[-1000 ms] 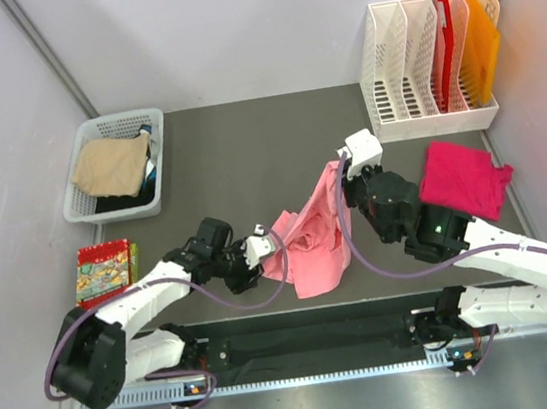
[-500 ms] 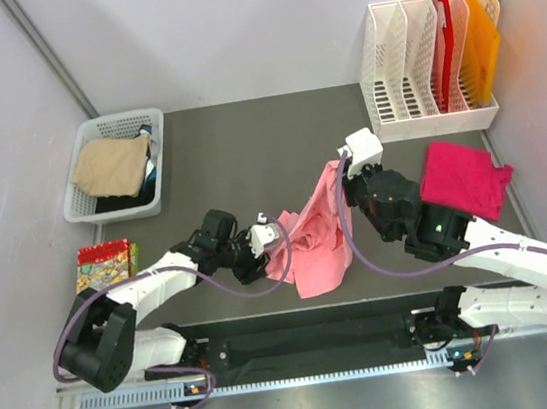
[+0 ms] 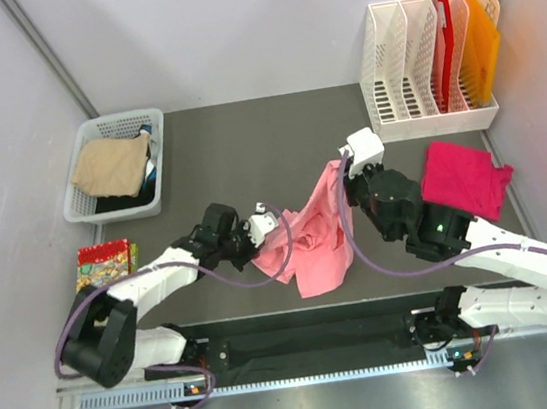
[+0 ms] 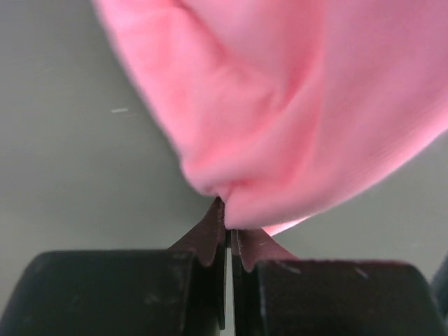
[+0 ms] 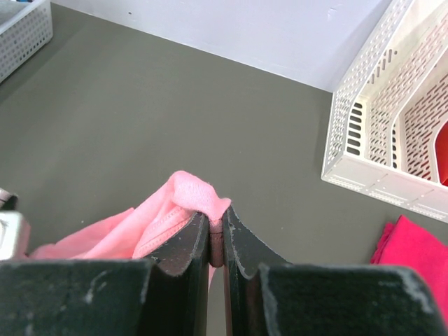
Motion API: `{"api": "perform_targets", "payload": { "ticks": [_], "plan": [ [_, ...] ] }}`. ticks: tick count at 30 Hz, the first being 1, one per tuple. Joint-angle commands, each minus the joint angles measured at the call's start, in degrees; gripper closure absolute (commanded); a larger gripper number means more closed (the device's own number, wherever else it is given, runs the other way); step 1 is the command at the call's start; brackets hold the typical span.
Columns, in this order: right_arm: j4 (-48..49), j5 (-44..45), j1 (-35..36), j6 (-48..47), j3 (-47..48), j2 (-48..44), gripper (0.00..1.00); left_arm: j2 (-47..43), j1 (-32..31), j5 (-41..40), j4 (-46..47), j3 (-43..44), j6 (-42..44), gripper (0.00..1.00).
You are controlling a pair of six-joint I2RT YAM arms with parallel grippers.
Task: Fold and stack the t-shirts
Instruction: Flatten out the tshirt
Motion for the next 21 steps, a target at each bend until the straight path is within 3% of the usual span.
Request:
{"api": "perform_targets", "payload": {
  "ticks": [1,5,10,21],
  "plan": [
    [0.30,0.06,-0.67,0.95,2.12,-3.58,1.00,-14.10,-0.09,-11.83,0.24,3.55,0.22,1.00],
    [-1.63,1.37,-0.67,3.04,0.98,-6.12,1.00,-26.96,-0.09,-18.44,-7.30,7.50,2.15,1.00],
    [-3.65,4.27,-0.58,5.43,0.02,-8.24,1.00,-41.01,-0.09,-20.22,-16.37,13.03,4.70,1.00],
    [-12.27,5.50,1.08,10.88,0.10,-18.78,1.00,-50.80,-0.09,-19.61,-34.84,25.78,5.49,0.97]
  ]
}}
